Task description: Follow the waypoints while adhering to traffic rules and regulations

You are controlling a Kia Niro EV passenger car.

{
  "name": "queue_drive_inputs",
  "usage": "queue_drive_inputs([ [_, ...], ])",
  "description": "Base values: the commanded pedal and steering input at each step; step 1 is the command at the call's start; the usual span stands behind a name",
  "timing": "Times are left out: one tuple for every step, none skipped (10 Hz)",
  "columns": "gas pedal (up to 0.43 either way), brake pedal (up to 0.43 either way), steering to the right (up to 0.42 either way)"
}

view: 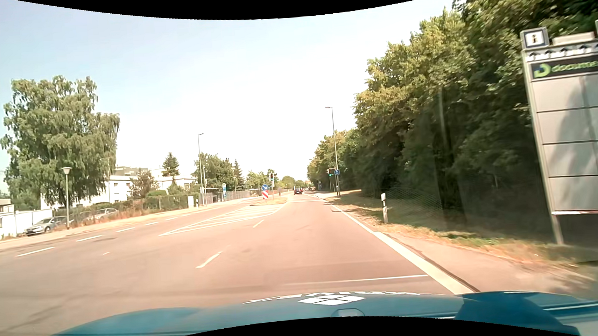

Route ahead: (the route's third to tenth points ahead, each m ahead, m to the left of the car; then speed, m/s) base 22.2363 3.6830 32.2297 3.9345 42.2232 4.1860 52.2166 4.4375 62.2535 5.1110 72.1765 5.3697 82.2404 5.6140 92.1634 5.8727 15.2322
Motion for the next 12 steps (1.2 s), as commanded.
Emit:
queue_drive_inputs([
  [0.209,0.000,-0.006],
  [0.209,0.000,-0.006],
  [0.209,0.000,-0.005],
  [0.209,0.000,-0.005],
  [0.209,0.000,-0.006],
  [0.209,0.000,-0.008],
  [0.209,0.000,-0.008],
  [0.209,0.000,-0.009],
  [0.209,0.000,-0.013],
  [0.209,0.000,-0.017],
  [0.209,0.000,-0.021],
  [0.209,0.000,-0.021],
])
